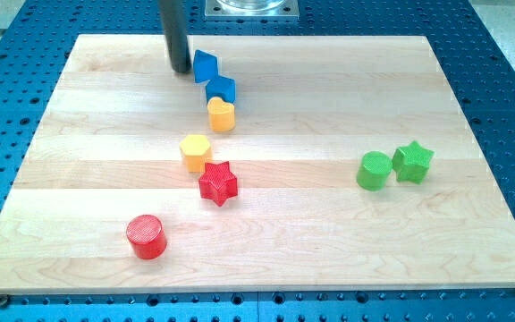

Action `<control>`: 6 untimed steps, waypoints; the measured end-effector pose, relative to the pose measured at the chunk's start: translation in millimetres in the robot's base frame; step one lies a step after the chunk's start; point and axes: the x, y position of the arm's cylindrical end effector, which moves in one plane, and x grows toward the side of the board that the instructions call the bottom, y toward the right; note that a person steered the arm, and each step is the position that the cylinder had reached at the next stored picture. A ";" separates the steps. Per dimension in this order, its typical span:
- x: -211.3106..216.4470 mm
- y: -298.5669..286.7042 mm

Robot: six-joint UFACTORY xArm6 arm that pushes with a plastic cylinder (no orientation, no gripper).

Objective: Push the hexagon below the heart

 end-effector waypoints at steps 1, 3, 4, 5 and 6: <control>3.8 27.1; 102.8 -66.0; 184.3 -64.5; 189.8 -12.5; 196.4 -13.9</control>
